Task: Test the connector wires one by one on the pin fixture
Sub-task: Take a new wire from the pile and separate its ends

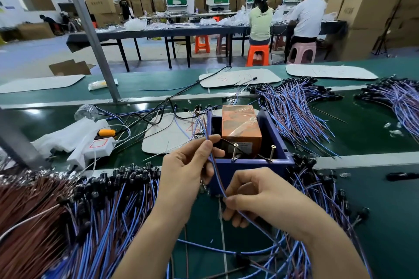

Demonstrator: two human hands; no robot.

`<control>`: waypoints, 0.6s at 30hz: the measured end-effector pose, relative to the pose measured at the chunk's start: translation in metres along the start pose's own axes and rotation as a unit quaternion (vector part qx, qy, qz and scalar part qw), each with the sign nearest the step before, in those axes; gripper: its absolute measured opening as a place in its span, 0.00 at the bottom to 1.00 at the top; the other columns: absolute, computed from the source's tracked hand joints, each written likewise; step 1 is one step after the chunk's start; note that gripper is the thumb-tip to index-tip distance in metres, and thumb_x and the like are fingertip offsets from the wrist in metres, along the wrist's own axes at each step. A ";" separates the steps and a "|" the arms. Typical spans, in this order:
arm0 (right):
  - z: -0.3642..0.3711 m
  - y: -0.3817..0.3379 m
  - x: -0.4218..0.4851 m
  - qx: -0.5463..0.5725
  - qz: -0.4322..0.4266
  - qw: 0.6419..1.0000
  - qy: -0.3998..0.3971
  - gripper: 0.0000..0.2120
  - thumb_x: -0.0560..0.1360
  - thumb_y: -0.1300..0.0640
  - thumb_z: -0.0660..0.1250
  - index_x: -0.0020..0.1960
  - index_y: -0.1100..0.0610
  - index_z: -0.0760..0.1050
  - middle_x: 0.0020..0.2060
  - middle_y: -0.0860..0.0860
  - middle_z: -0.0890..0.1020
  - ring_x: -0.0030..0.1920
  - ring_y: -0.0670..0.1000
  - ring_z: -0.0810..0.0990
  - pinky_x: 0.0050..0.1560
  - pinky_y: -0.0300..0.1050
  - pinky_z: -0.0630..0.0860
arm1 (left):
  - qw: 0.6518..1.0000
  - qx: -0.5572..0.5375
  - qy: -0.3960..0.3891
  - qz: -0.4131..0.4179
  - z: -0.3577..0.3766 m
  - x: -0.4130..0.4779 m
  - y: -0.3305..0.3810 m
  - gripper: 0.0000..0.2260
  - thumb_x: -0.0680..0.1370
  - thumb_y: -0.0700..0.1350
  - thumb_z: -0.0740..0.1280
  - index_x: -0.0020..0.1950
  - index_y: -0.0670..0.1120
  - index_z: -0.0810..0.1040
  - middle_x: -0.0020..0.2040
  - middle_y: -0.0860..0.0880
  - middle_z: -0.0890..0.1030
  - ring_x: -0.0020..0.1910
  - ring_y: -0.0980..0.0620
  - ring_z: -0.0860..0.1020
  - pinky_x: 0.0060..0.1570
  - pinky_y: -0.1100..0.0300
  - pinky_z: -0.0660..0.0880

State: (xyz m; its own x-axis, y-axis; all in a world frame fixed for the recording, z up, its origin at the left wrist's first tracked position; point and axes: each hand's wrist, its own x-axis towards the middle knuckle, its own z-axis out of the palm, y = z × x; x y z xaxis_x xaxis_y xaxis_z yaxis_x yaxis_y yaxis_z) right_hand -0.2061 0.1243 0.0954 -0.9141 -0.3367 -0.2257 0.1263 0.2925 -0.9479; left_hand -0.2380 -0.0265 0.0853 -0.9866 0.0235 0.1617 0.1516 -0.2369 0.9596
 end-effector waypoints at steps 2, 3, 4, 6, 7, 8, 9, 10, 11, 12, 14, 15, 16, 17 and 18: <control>-0.003 0.001 -0.001 -0.038 -0.004 0.999 0.008 0.03 0.74 0.63 0.70 0.43 0.57 0.77 0.39 0.56 0.86 0.37 0.48 0.82 0.39 0.39 0.78 | 0.999 0.028 -0.016 0.005 0.001 -0.001 0.000 0.08 0.77 0.41 0.64 0.46 0.46 0.83 0.35 0.48 0.83 0.24 0.59 0.70 0.25 0.69 0.68; -0.004 0.001 -0.001 -0.026 -0.016 0.999 0.030 0.03 0.73 0.62 0.71 0.44 0.56 0.78 0.40 0.55 0.86 0.38 0.47 0.82 0.40 0.38 0.78 | 0.999 0.038 -0.029 0.004 0.002 -0.002 0.000 0.08 0.78 0.40 0.64 0.46 0.45 0.83 0.35 0.48 0.83 0.24 0.58 0.71 0.25 0.69 0.69; -0.005 0.001 0.000 0.006 -0.033 0.998 0.058 0.04 0.72 0.62 0.71 0.45 0.55 0.79 0.40 0.55 0.86 0.39 0.46 0.82 0.41 0.38 0.79 | 0.998 0.046 -0.043 0.002 0.003 -0.003 -0.001 0.08 0.77 0.39 0.64 0.45 0.45 0.84 0.35 0.48 0.83 0.25 0.58 0.72 0.26 0.68 0.69; -0.004 0.001 0.003 0.059 -0.069 0.990 0.111 0.04 0.72 0.62 0.71 0.44 0.55 0.80 0.37 0.51 0.86 0.38 0.45 0.83 0.43 0.39 0.79 | 0.996 0.057 -0.068 -0.003 0.007 -0.006 -0.003 0.08 0.77 0.39 0.65 0.46 0.45 0.84 0.35 0.46 0.82 0.26 0.57 0.73 0.27 0.67 0.71; -0.004 0.000 0.004 0.067 -0.082 0.986 0.129 0.03 0.72 0.62 0.71 0.43 0.55 0.81 0.35 0.50 0.86 0.37 0.44 0.83 0.42 0.38 0.79 | 0.995 0.059 -0.075 -0.005 0.009 -0.007 -0.004 0.08 0.76 0.38 0.66 0.46 0.45 0.84 0.36 0.45 0.81 0.27 0.57 0.73 0.27 0.67 0.71; -0.002 0.000 0.005 0.073 -0.090 0.983 0.139 0.03 0.73 0.61 0.70 0.42 0.55 0.81 0.33 0.49 0.85 0.35 0.44 0.82 0.40 0.37 0.79 | 0.995 0.060 -0.077 -0.003 0.011 -0.008 -0.005 0.08 0.76 0.37 0.66 0.47 0.44 0.84 0.37 0.44 0.80 0.27 0.57 0.74 0.28 0.68 0.71; -0.001 0.001 0.006 0.079 -0.096 0.981 0.147 0.03 0.73 0.61 0.70 0.41 0.56 0.81 0.32 0.49 0.84 0.33 0.44 0.81 0.37 0.36 0.78 | 0.995 0.064 -0.074 0.001 0.012 -0.009 -0.005 0.08 0.76 0.37 0.66 0.48 0.43 0.84 0.38 0.43 0.79 0.27 0.58 0.74 0.28 0.68 0.71; 0.000 0.002 0.007 0.081 -0.099 0.979 0.156 0.03 0.73 0.61 0.70 0.41 0.56 0.81 0.30 0.49 0.83 0.32 0.44 0.80 0.34 0.36 0.76 | 0.995 0.067 -0.069 0.005 0.014 -0.010 -0.006 0.08 0.76 0.36 0.66 0.48 0.43 0.84 0.39 0.43 0.78 0.27 0.58 0.74 0.28 0.68 0.72; 0.001 0.002 0.008 0.079 -0.103 0.977 0.168 0.04 0.73 0.60 0.70 0.40 0.56 0.81 0.29 0.48 0.83 0.31 0.44 0.79 0.33 0.36 0.75 | 0.996 0.069 -0.063 0.008 0.014 -0.010 -0.006 0.08 0.76 0.36 0.66 0.48 0.43 0.84 0.40 0.43 0.77 0.27 0.58 0.74 0.28 0.68 0.72; 0.001 0.003 0.009 0.075 -0.108 0.974 0.182 0.04 0.73 0.60 0.71 0.39 0.56 0.81 0.29 0.48 0.82 0.31 0.43 0.78 0.33 0.35 0.74 | 0.996 0.069 -0.057 0.009 0.015 -0.010 -0.007 0.08 0.76 0.36 0.66 0.48 0.43 0.85 0.39 0.45 0.77 0.27 0.58 0.74 0.28 0.68 0.71; 0.000 0.004 0.010 0.073 -0.120 0.968 0.207 0.02 0.71 0.61 0.73 0.39 0.57 0.82 0.29 0.48 0.82 0.31 0.42 0.77 0.33 0.36 0.74 | 0.996 0.072 -0.048 0.014 0.014 -0.009 -0.007 0.08 0.76 0.36 0.66 0.48 0.43 0.85 0.39 0.47 0.76 0.27 0.58 0.73 0.27 0.68 0.71; -0.002 0.004 0.010 0.076 -0.125 0.965 0.216 0.02 0.71 0.62 0.73 0.40 0.57 0.82 0.30 0.49 0.83 0.32 0.42 0.77 0.34 0.36 0.74 | 0.996 0.076 -0.046 0.018 0.013 -0.009 -0.007 0.08 0.76 0.35 0.67 0.48 0.43 0.85 0.38 0.47 0.76 0.27 0.58 0.73 0.27 0.68 0.71; -0.003 0.005 0.010 0.082 -0.130 0.963 0.223 0.02 0.70 0.62 0.73 0.40 0.58 0.82 0.31 0.50 0.83 0.32 0.42 0.77 0.34 0.35 0.74 | 0.996 0.079 -0.045 0.021 0.013 -0.009 -0.007 0.08 0.76 0.35 0.67 0.48 0.43 0.85 0.38 0.47 0.76 0.27 0.58 0.73 0.27 0.68 0.71; -0.004 0.005 0.010 0.092 -0.132 0.961 0.227 0.02 0.70 0.63 0.73 0.40 0.59 0.82 0.31 0.51 0.83 0.32 0.43 0.77 0.34 0.35 0.74 | 0.996 0.080 -0.043 0.023 0.014 -0.009 -0.008 0.08 0.76 0.35 0.67 0.48 0.43 0.85 0.38 0.46 0.77 0.27 0.57 0.73 0.27 0.67 0.71; -0.005 0.005 0.010 0.103 -0.133 0.958 0.231 0.02 0.70 0.64 0.73 0.39 0.59 0.82 0.31 0.51 0.83 0.32 0.44 0.78 0.33 0.35 0.74 | 0.996 0.080 -0.039 0.022 0.014 -0.009 -0.008 0.08 0.76 0.36 0.67 0.47 0.44 0.85 0.37 0.47 0.78 0.27 0.57 0.73 0.27 0.67 0.71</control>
State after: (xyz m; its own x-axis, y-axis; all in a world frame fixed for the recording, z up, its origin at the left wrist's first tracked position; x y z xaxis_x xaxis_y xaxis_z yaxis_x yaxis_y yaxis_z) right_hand -0.2161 0.1266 0.0894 -0.9915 0.0716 0.1088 -0.1051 0.0533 -0.9930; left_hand -0.2294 -0.0115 0.0789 -0.9717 0.0941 0.2167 0.2095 -0.0808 0.9745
